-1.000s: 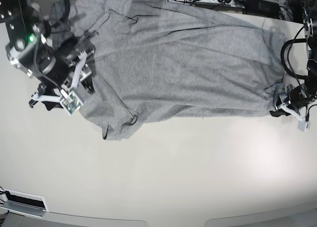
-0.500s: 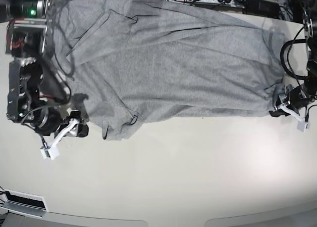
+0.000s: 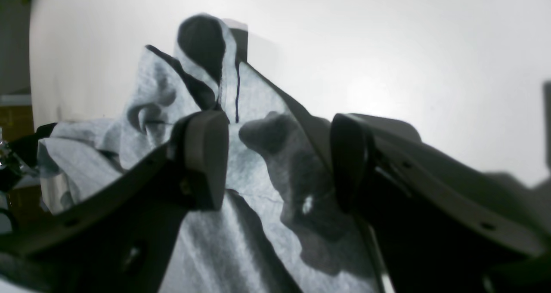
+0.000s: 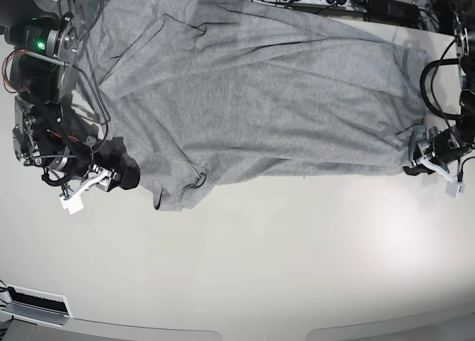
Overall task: Layout the t-shirt on the table in an organized manner, then fold the t-shirt properly
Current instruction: 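Move the right gripper along the shirt side toward the hem and grasp it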
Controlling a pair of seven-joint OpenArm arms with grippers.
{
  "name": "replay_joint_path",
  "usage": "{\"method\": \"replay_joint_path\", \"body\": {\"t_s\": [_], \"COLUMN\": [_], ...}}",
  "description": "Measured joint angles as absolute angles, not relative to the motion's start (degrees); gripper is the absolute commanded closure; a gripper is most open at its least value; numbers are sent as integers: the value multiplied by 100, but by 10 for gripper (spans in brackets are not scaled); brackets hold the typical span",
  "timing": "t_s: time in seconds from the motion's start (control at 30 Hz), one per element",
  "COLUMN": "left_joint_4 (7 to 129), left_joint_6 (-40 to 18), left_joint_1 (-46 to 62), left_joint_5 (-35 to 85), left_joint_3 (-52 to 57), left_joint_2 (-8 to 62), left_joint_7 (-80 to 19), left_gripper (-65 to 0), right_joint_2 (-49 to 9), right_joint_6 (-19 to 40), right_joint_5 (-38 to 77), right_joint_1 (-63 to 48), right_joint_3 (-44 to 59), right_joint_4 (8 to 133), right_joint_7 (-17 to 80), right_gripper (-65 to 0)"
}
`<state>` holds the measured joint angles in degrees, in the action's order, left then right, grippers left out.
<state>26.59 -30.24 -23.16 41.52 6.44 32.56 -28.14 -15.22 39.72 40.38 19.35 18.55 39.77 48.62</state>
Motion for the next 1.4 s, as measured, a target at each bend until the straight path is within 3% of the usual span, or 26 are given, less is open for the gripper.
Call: {"method": "replay_joint_path", "body": {"t_s": [0.13,0.27,0.53,0.8,1.4], "left_joint_4": [2659,2659,2659,2637,2628], "left_joint_6": [-3050,-3225,-3240,-3216,-3479], "left_joint_1": [-2316,-2311,-2303,-2484,-4069], "left_joint_5": [4239,4246,4246,4182,4112], "left_joint_3": [644,644,644,637,617], "left_joint_2": [3256,3253,3256,3258,3444], "left_joint_7": [-2842,-2851,-2851,-2982,-3026], "left_gripper": [0,0,0,0,0], "right_joint_2": [-1540,-1535,-1522,-1527,-1695], "right_joint_6": [3979,4007,3990,3966,3968], "right_joint_5": [4058,4051,2891,2777,2499], "right_joint_1": [1872,1876,1876,2064,3341], "right_joint_3": [1612,1170,786,766,764], "right_joint_4": [3977,3977,3972,3962,3962], "right_joint_7": [4842,4591,3378,3306,3535], "right_gripper": [-385,-309,0,0,0]}}
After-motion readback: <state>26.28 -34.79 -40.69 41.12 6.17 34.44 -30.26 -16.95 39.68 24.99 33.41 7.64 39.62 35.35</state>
